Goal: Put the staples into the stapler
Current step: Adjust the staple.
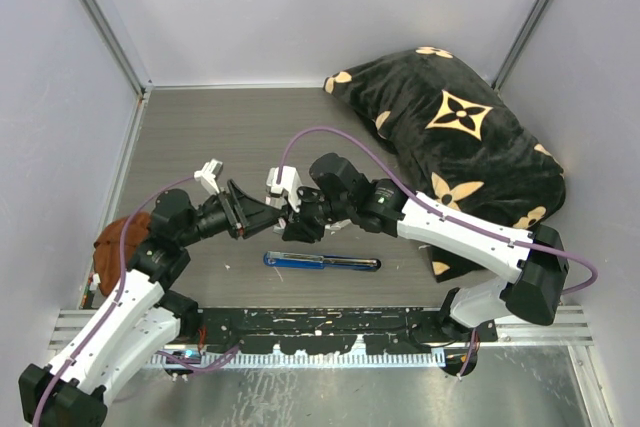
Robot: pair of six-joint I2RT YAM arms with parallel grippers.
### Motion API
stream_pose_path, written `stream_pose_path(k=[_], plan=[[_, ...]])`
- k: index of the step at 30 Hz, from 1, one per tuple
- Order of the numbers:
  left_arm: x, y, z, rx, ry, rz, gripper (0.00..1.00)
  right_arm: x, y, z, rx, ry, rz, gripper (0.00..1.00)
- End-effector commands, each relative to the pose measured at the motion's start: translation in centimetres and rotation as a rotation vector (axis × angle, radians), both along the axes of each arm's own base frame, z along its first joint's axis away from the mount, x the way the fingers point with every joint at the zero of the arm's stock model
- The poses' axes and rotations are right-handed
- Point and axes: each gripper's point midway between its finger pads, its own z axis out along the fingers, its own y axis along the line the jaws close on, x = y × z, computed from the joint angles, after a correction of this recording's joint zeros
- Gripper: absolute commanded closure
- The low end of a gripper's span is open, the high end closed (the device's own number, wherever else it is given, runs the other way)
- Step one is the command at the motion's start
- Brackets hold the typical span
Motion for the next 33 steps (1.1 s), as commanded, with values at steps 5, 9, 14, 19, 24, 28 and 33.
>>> stream_pose_path(k=[5, 9, 14, 19, 24, 28, 33], plan=[[-1.4, -0.4, 1.4, -0.003, -0.023, -0.093, 0.54, 0.5, 0.3, 2.1, 0.052, -0.040, -0.025, 0.94], [-1.7, -0.4, 0.7, 0.008, 0.008, -0.100, 0.54, 0.6, 0.2, 2.2, 0.053, -0.046, -0.034, 0.94], [-2.0, -0.4, 0.0, 0.019, 0.037, -0.109, 0.56, 0.8, -0.1, 2.3, 0.048, -0.058, -0.041, 0.94], [-2.0, -0.5, 0.0, 0.015, 0.046, -0.114, 0.63, 0.7, 0.0, 2.4, 0.050, -0.056, -0.033, 0.94], [-1.8, -0.4, -0.3, 0.012, 0.055, -0.103, 0.66, 0.3, 0.2, 2.2, 0.047, -0.041, -0.015, 0.94], [-1.8, -0.6, -0.4, 0.004, 0.061, -0.115, 0.64, 0.2, 0.4, 2.1, 0.042, -0.036, -0.006, 0.94], [-1.8, -0.7, -0.5, 0.006, 0.064, -0.126, 0.63, 0.0, 0.8, 1.9, 0.032, -0.030, 0.004, 0.94]])
